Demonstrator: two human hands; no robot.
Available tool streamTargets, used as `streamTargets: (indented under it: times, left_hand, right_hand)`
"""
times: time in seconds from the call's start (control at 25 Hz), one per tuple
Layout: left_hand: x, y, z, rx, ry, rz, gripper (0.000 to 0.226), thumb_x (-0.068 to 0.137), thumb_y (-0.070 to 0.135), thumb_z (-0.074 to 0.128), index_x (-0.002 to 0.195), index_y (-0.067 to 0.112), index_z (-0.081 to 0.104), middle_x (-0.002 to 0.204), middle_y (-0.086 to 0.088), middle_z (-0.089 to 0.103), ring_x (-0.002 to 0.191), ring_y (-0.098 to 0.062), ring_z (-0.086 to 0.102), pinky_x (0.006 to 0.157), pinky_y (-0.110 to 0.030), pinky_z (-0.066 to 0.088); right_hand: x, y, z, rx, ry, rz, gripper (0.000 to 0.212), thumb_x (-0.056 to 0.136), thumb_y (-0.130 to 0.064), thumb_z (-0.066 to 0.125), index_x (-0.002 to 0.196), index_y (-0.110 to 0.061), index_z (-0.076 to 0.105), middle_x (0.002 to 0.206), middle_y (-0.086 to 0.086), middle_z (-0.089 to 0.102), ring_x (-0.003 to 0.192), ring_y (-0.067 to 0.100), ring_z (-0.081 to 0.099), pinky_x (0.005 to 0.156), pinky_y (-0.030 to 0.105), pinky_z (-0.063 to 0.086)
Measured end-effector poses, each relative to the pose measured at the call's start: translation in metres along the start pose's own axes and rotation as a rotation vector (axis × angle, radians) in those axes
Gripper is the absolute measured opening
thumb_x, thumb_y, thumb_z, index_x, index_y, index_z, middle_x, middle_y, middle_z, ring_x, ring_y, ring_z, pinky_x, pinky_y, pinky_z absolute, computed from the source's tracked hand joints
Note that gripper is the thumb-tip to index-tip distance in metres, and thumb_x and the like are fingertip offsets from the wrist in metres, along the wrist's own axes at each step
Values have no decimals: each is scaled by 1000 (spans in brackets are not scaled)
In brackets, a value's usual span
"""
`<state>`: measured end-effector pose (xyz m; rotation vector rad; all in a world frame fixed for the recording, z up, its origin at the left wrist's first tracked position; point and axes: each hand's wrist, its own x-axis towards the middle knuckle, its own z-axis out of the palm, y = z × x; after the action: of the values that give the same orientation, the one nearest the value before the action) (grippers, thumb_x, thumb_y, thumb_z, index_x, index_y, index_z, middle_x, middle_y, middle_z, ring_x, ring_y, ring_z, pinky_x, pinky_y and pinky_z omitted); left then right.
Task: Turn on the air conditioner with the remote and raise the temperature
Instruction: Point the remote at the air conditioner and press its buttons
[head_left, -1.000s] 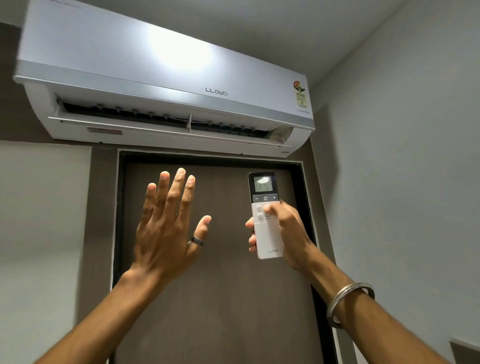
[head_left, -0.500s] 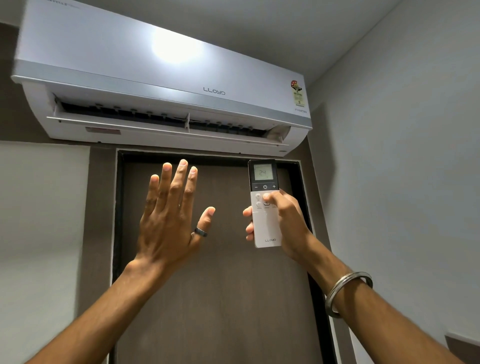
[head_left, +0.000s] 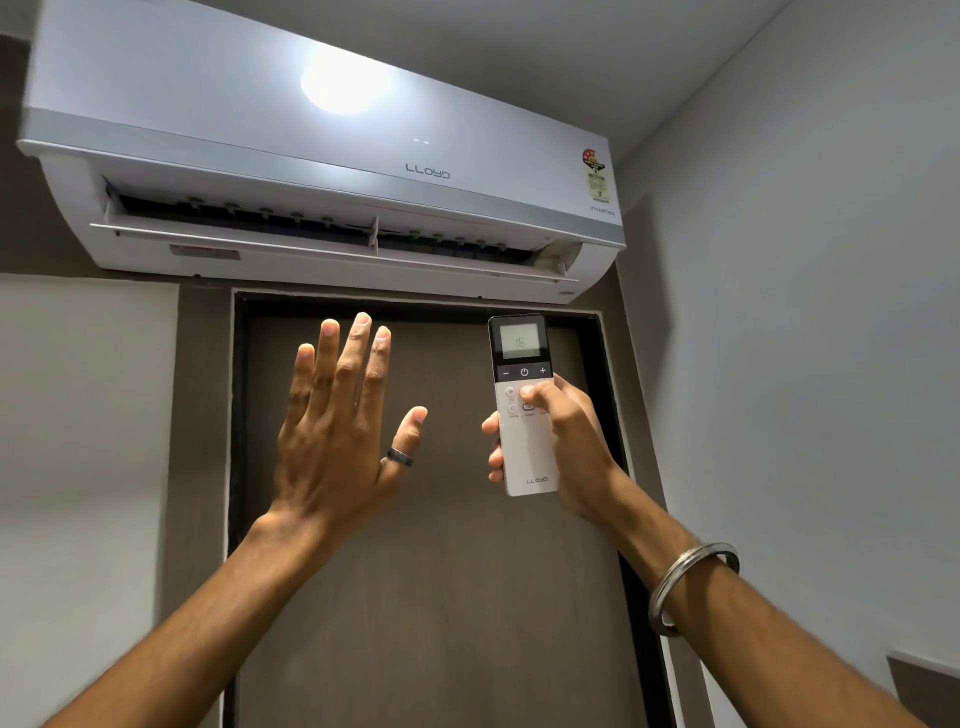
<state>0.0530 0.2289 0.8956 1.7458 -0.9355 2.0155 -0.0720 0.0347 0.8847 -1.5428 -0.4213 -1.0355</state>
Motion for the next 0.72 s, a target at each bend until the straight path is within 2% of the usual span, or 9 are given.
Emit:
streamTargets:
  times: [0.32, 0.56, 0.72]
  left_hand:
    - [-4, -8, -3, -12, -7, -10, 79, 98, 54, 38, 159, 4, 27, 170, -18, 17, 158, -39, 9, 129, -56, 12]
    - [-8, -9, -4, -8, -23, -17, 80, 98, 55, 38, 159, 4, 27, 170, -19, 17, 158, -39, 9, 130, -56, 11]
    - [-9, -8, -4, -14, -28, -23, 80, 98, 55, 37, 159, 4, 27, 170, -18, 18, 158, -39, 9, 130, -56, 11]
  right_hand:
    - [-1, 2, 0, 19, 25, 5, 48, 89, -36, 51, 123, -2, 52, 82, 10, 78, 57, 25, 72, 53, 36, 64]
    - [-5, 3, 2, 19, 26, -6, 37, 90, -36, 52, 116, -9, 53, 82, 11, 78, 58, 29, 71, 54, 37, 64]
    - [-7, 4, 3, -49, 45, -34, 43, 93, -35, 51, 130, -12, 50, 79, 5, 79, 58, 26, 73, 52, 36, 63]
